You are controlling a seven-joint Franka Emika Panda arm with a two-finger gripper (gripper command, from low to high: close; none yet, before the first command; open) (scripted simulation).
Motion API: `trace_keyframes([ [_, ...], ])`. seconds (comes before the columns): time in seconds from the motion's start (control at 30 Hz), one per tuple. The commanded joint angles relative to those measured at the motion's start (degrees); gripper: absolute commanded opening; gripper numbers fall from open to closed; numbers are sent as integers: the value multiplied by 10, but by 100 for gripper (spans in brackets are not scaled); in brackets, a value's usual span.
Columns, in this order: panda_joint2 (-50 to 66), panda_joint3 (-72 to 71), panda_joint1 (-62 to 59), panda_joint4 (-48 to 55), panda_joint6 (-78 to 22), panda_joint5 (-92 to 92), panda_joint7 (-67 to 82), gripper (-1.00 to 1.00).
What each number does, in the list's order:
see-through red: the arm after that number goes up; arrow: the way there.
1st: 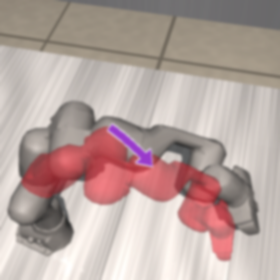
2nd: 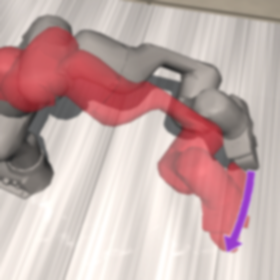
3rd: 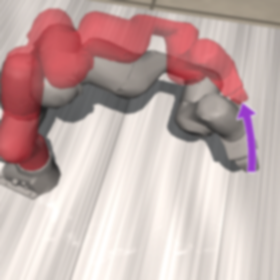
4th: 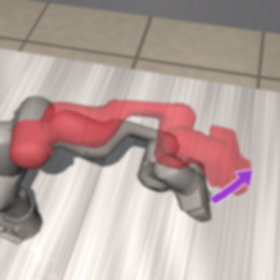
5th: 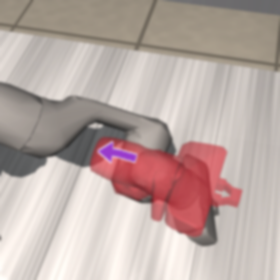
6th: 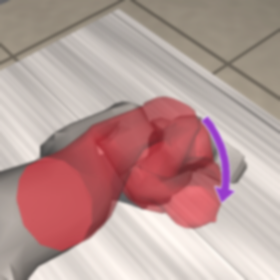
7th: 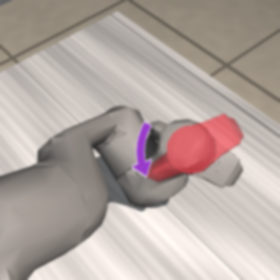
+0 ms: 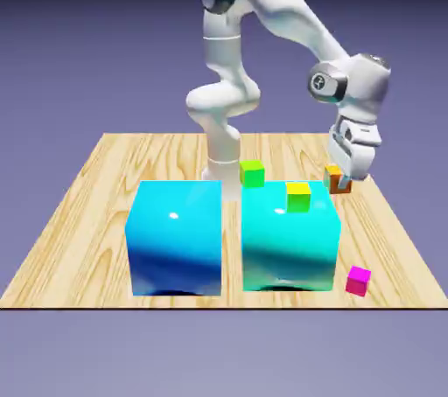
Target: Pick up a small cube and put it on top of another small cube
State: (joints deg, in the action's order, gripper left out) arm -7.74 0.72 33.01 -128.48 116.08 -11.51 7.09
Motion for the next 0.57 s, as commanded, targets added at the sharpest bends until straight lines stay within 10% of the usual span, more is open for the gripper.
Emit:
trace_keyframes([
  [0.0,-14,12,-3,7,-24,4,8,-100],
  [0.3,-13,29,-31,-61,24,-15,6,-100],
  [0.33,-13,29,-31,-61,24,-15,6,100],
  [0.53,-42,20,-24,14,-80,-3,15,100],
])
